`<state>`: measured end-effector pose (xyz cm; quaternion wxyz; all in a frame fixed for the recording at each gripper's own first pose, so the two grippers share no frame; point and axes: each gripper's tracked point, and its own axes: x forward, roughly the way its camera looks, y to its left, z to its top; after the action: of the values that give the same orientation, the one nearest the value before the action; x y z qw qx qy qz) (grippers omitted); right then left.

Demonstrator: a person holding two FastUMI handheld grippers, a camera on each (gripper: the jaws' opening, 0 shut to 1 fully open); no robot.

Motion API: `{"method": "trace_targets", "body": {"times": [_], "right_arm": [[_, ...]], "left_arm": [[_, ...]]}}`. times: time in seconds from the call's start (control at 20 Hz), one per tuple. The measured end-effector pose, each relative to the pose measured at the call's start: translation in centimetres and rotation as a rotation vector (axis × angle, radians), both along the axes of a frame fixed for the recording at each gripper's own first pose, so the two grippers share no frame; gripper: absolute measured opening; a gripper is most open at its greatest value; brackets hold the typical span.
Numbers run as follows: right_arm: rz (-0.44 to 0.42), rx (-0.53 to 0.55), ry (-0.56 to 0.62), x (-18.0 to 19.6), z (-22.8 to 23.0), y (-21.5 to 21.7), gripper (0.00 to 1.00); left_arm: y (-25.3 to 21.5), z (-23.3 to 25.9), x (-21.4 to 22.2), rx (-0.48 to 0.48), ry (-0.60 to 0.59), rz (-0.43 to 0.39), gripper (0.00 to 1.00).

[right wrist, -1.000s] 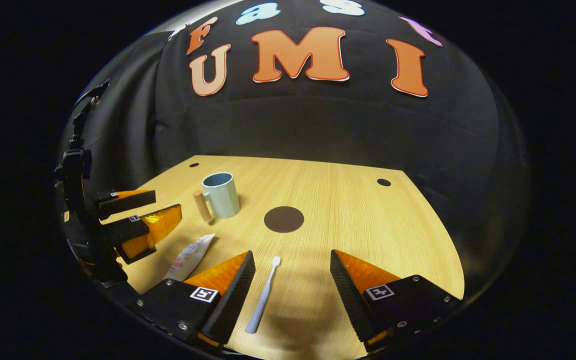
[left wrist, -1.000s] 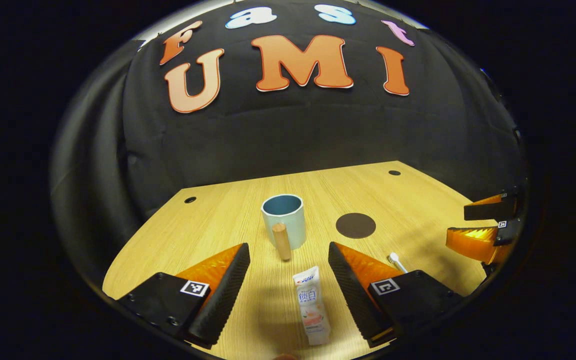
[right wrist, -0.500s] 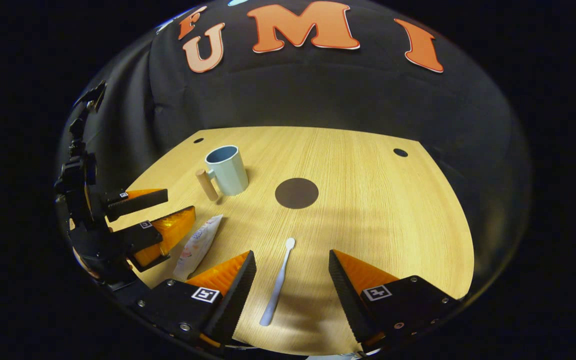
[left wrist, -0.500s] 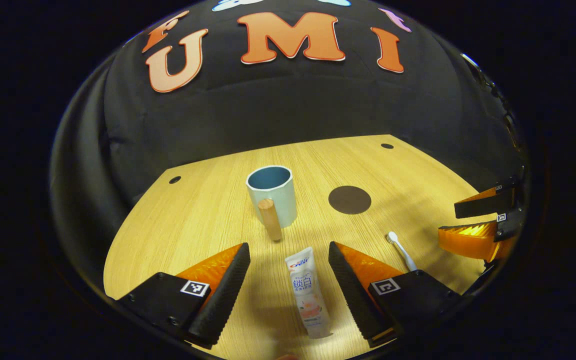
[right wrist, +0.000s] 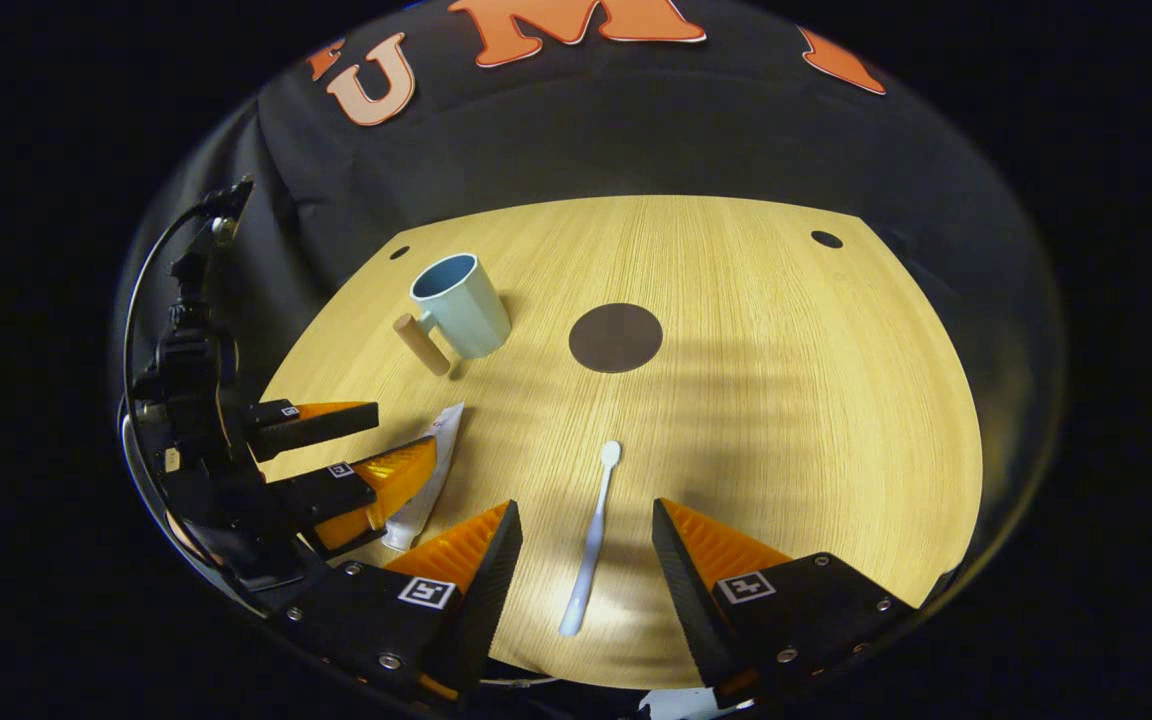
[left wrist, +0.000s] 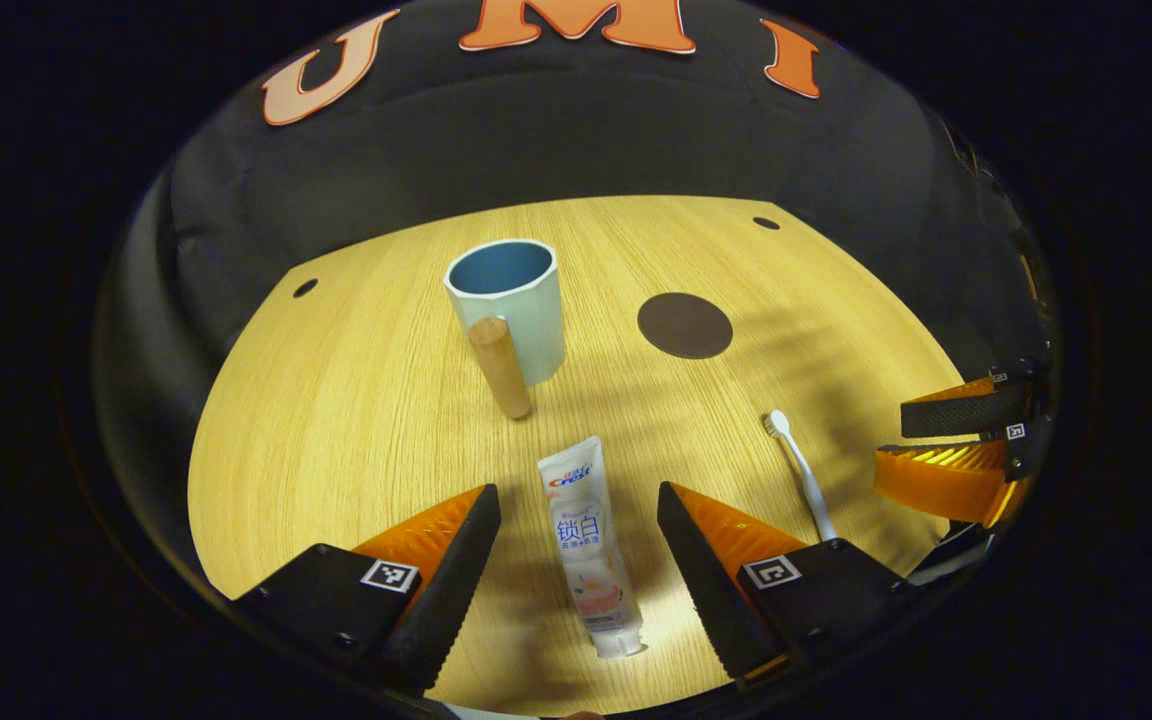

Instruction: Put the toothbrush and toothpaste on the desktop into the cup, then pick up the cup and place it on the coaster on the desktop.

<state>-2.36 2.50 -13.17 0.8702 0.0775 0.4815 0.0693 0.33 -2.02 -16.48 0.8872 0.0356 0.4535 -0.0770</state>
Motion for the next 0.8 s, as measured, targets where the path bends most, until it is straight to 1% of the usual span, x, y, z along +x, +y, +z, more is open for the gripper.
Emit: {"method": "trace_targets", "body": {"times": [0.25, 0.35, 0.4, 0.45, 0.5, 0.55, 0.65, 0.7, 0.75, 0.8], "right_arm": [[0.016, -0.011, 0.04, -0.3, -0.8, 0.5, 0.79], [0.023, -0.015, 0.048, -0.4, -1.1, 0.6, 0.79], [0.028, -0.016, 0.055, -0.4, -1.2, 0.7, 0.79], [0.028, -0.016, 0.062, -0.4, -1.3, 0.6, 0.79], [0.026, -0.017, 0.066, -0.4, -1.4, 0.5, 0.79], [0.02, -0.017, 0.066, -0.4, -1.4, 0.5, 0.79], [0.015, -0.015, 0.07, -0.4, -1.7, 0.4, 0.79], [0.016, -0.01, 0.073, -0.3, -1.8, 0.5, 0.79], [0.018, -0.009, 0.077, -0.4, -1.9, 0.5, 0.79], [0.015, -0.011, 0.079, -0.3, -2.0, 0.4, 0.79]], "left_arm": [[0.8, -1.5, -0.2, 0.035, 0.123, -0.004, 1.0], [0.5, -2.3, -1.0, 0.024, 0.191, -0.012, 1.0], [0.6, -2.6, -1.2, 0.022, 0.215, -0.015, 0.98], [0.5, -2.8, -1.2, 0.014, 0.243, -0.017, 0.99], [0.4, -2.9, -1.3, 0.016, 0.265, -0.016, 0.9], [0.3, -3.1, -1.1, 0.011, 0.276, -0.023, 0.84], [0.1, -3.8, -1.6, -0.008, 0.312, 0.004, 0.68], [0.3, -4.0, -1.6, -0.01, 0.318, 0.013, 0.55], [0.2, -4.1, -1.8, -0.009, 0.335, 0.019, 0.51], [-0.2, -4.2, -2.5, -0.018, 0.372, 0.03, 0.5]]}}
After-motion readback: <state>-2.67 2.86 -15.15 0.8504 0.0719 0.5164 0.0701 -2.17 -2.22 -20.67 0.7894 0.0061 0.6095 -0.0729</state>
